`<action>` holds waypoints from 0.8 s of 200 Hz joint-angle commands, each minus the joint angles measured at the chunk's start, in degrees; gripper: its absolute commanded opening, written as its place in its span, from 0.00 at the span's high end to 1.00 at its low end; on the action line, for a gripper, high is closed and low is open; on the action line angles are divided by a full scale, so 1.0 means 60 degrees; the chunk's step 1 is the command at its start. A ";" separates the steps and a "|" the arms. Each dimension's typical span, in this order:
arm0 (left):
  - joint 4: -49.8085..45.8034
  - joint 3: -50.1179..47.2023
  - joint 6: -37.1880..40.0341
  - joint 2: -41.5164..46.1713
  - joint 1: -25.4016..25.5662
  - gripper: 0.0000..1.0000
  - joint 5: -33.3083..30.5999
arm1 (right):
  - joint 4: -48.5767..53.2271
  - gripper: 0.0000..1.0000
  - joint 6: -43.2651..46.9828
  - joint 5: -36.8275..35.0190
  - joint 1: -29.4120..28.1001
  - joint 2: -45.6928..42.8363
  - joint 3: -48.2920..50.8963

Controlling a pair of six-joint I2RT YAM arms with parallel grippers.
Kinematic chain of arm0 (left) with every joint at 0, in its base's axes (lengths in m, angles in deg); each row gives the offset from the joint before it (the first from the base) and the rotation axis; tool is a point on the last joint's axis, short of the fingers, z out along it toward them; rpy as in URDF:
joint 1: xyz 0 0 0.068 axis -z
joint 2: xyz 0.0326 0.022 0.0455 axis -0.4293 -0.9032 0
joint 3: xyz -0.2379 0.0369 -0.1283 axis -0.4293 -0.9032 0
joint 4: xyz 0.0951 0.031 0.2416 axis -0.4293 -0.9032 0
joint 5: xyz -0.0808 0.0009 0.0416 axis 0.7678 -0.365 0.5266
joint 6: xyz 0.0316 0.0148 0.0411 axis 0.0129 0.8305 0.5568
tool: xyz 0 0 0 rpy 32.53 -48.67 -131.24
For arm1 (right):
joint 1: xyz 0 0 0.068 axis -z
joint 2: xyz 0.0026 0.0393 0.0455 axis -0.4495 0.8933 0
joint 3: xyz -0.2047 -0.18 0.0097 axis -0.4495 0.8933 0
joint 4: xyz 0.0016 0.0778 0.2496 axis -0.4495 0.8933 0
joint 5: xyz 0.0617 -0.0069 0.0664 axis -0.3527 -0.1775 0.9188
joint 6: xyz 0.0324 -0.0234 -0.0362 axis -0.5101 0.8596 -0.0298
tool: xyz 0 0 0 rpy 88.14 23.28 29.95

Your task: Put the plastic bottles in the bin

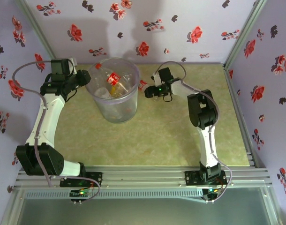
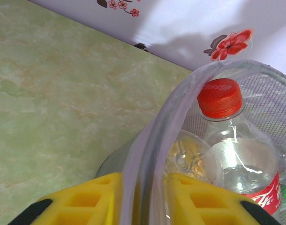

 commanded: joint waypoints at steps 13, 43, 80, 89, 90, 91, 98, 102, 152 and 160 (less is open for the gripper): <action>0.0418 -0.0281 -0.0294 0.0188 -0.0051 0.70 0.0331 | -0.0044 0.24 -0.0813 -0.0964 -0.0070 -0.1297 0.1115; 0.0319 -0.0282 -0.0339 0.0153 0.0000 0.71 0.0467 | -0.0030 0.32 -0.1134 -0.1733 -0.0041 -0.2479 0.2240; 0.0052 -0.0268 -0.0383 0.0107 0.0116 0.71 0.0524 | 0.0915 0.37 -0.1319 -0.2906 0.0047 -0.3720 0.3294; -0.0022 -0.0226 -0.0358 0.0083 0.0160 0.71 0.0555 | 0.1221 0.36 -0.1323 -0.3207 0.0090 -0.4090 0.3527; -0.0032 -0.0217 -0.0356 0.0081 0.0153 0.71 0.0563 | 0.1278 0.36 -0.1317 -0.3240 0.0090 -0.4139 0.3542; -0.0037 -0.0213 -0.0355 0.0072 0.0165 0.71 0.0567 | 0.1304 0.36 -0.1314 -0.3271 0.0098 -0.4163 0.3571; -0.0119 -0.0156 -0.0326 0.0050 0.0186 0.71 0.0610 | 0.1469 0.36 -0.1277 -0.3467 0.0105 -0.4483 0.3725; -0.0166 -0.0126 -0.0293 0.0035 0.0204 0.71 0.0626 | 0.1550 0.35 -0.1246 -0.3575 0.0105 -0.4683 0.3777; -0.0263 -0.0018 -0.0259 0.0041 0.0249 0.71 0.0630 | 0.1828 0.07 0.0360 -0.3612 -0.0498 -0.4772 0.2629; -0.0249 -0.0026 -0.0280 0.0048 0.0245 0.71 0.0630 | 0.1963 0.06 0.0523 -0.3377 -0.0523 -0.4308 0.2087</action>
